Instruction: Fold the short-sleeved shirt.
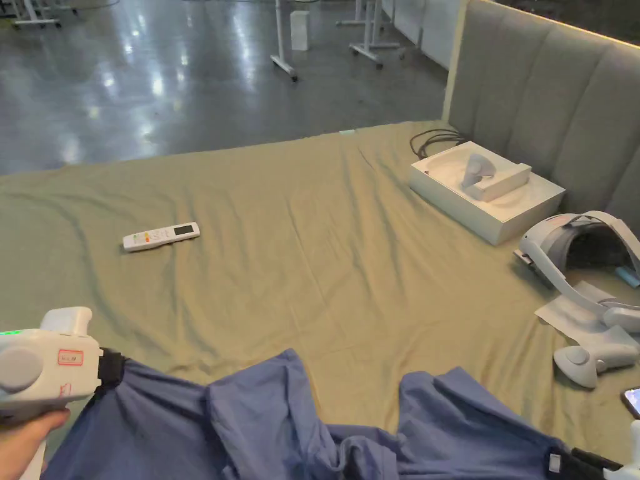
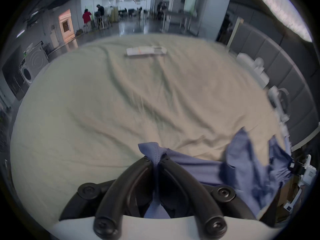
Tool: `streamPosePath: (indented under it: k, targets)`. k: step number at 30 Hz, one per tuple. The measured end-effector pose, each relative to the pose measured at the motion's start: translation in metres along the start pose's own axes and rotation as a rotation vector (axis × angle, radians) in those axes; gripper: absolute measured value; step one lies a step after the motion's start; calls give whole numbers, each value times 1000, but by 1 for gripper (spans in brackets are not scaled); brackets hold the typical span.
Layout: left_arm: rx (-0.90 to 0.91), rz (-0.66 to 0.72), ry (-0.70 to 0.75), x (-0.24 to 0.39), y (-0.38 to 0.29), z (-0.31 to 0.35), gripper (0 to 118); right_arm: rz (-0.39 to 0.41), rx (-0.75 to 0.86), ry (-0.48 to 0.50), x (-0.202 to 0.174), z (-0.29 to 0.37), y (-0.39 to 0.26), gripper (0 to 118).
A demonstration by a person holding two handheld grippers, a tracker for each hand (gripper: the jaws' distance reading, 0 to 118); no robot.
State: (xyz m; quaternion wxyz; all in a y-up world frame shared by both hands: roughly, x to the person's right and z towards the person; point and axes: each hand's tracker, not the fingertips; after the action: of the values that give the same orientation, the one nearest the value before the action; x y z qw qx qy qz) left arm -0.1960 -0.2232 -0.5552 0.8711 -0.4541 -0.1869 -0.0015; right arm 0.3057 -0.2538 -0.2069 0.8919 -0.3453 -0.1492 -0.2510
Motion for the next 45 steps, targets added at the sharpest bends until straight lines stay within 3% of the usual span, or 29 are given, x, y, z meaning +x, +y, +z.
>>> streamPosePath:
  k: [3, 7, 12, 16, 24, 31, 45]
  targets:
    - [124, -12, -40, -4, 13, 81, 6, 41, 79, 105, -20, 32, 25, 5]
    - [326, -57, -23, -7, 29, 203, 6, 157, 211, 137, -54, 75, 63, 5]
    - [611, -62, 18, -12, 28, 344, 6, 179, 366, 232, -82, 132, 118, 5]
    - [704, -72, 65, -8, 21, 411, 6, 177, 432, 310, -111, 171, 166, 5]
    - [813, -13, 86, -6, 18, 468, 6, 300, 503, 297, -181, 224, 240, 5]
    - [882, 11, 84, -7, 31, 506, 6, 407, 608, 218, -226, 270, 275, 5]
    - [934, 9, 120, -1, 42, 530, 5, 457, 671, 191, -253, 303, 294, 4]
